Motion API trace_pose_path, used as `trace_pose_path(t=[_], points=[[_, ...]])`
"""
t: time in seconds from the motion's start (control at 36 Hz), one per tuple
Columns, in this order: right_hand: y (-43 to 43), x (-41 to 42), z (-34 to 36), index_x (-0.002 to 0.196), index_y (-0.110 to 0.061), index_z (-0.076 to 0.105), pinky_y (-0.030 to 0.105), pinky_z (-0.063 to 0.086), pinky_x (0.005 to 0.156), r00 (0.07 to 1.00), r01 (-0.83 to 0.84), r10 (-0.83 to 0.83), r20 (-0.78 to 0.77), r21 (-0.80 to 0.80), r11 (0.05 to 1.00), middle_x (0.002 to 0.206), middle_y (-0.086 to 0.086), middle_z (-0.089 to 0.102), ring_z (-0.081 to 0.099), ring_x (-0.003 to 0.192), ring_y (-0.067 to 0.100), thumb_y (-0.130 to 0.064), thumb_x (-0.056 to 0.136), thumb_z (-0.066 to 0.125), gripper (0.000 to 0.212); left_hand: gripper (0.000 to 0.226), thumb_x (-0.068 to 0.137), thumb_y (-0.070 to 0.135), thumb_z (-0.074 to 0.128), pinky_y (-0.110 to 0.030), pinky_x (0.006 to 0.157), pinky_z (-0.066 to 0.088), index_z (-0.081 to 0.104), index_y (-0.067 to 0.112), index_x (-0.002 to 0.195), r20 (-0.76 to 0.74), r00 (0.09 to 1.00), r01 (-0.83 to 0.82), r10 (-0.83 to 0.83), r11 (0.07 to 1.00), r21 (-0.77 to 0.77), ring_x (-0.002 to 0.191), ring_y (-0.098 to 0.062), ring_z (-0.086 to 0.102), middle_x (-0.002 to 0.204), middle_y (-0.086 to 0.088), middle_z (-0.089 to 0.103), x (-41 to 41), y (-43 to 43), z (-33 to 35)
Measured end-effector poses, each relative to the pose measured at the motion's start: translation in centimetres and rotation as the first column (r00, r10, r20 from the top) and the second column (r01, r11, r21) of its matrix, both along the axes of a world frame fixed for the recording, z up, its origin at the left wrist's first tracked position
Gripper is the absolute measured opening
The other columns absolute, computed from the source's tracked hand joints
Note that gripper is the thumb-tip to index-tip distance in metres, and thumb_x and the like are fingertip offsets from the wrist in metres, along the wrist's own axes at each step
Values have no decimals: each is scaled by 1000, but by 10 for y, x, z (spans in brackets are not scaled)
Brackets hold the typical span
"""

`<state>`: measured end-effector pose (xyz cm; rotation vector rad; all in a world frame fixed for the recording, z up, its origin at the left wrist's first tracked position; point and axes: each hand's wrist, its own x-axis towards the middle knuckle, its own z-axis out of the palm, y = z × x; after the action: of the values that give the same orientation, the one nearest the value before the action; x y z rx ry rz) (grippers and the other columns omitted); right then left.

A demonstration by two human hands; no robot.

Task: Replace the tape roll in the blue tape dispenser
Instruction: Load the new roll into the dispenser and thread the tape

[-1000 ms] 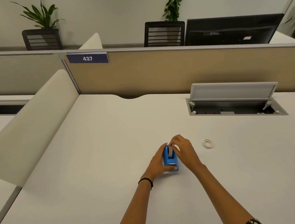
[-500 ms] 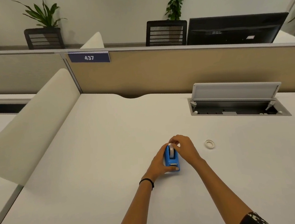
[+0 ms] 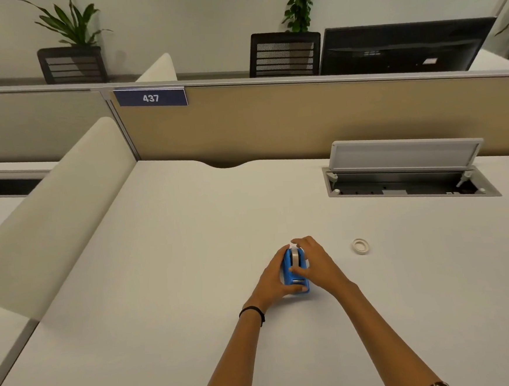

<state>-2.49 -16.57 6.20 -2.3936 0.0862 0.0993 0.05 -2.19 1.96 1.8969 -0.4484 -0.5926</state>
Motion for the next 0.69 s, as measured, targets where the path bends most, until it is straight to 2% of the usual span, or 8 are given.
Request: trace_pose_path(t=[0.06, 0.11, 0.25, 0.36, 0.42, 0.5, 0.58, 0.69], points=[[-2, 0, -1, 130, -16, 37, 34, 39, 98, 998, -59, 58, -36, -34, 998, 135, 7, 43, 42, 120, 25, -20, 79, 68, 60, 89, 69, 24, 81, -3, 88, 32, 22, 39, 134, 4, 1000, -3, 4, 1000, -8, 118, 1, 39, 131, 21, 36, 0, 0, 1], [-5, 1, -1, 128, -17, 39, 35, 40, 97, 995, -84, 82, -55, -40, 996, 132, 6, 46, 43, 118, 25, -16, 80, 66, 55, 89, 68, 23, 81, -1, 86, 34, 23, 41, 133, 7, 1000, -8, 8, 1000, -13, 117, 0, 41, 131, 19, 38, 1, 1, -1], [-10, 4, 2, 121, -17, 45, 34, 42, 94, 993, -117, 116, -28, -54, 992, 124, 5, 52, 49, 110, 23, -17, 80, 66, 45, 90, 67, 26, 82, -14, 94, 36, 24, 39, 135, 7, 1000, -6, 6, 1000, -5, 119, -4, 43, 132, 16, 40, 2, 0, -3], [-11, 7, 5, 116, -16, 48, 34, 45, 92, 984, -176, 179, 11, -141, 974, 118, 6, 54, 51, 104, 22, -21, 78, 68, 43, 88, 67, 25, 82, -2, 86, 37, 26, 39, 134, 11, 1000, -2, 2, 1000, -8, 114, 4, 44, 129, 21, 41, 2, 0, -3], [-11, 8, 5, 116, -16, 49, 33, 45, 90, 980, -192, 198, 22, -165, 967, 116, 6, 54, 52, 102, 21, -21, 78, 67, 43, 87, 67, 25, 82, -1, 86, 37, 26, 43, 131, 16, 1000, -2, 2, 1000, -8, 113, 8, 44, 126, 26, 41, 2, 1, -3], [-11, 9, 4, 115, -16, 48, 30, 46, 86, 975, -210, 219, 26, -195, 958, 114, 6, 53, 53, 97, 20, -20, 76, 67, 43, 88, 66, 26, 83, -3, 87, 37, 27, 44, 131, 15, 1000, -8, 8, 1000, -15, 113, 10, 44, 128, 25, 42, 2, 1, -3], [-11, 9, 4, 114, -15, 47, 28, 48, 82, 978, -204, 209, 9, -171, 964, 115, 7, 52, 53, 95, 20, -19, 76, 67, 43, 88, 66, 25, 83, -5, 89, 37, 27, 40, 133, 11, 1000, -4, 4, 1000, -22, 115, 3, 45, 131, 19, 42, 2, 1, -3], [-11, 10, 5, 116, -13, 46, 30, 47, 86, 982, -191, 189, -24, -135, 972, 118, 7, 53, 54, 100, 22, -19, 78, 67, 44, 89, 67, 25, 82, -20, 101, 36, 24, 38, 133, 6, 1000, -2, 2, 1000, -16, 119, -5, 43, 133, 14, 40, 2, 0, -4]])
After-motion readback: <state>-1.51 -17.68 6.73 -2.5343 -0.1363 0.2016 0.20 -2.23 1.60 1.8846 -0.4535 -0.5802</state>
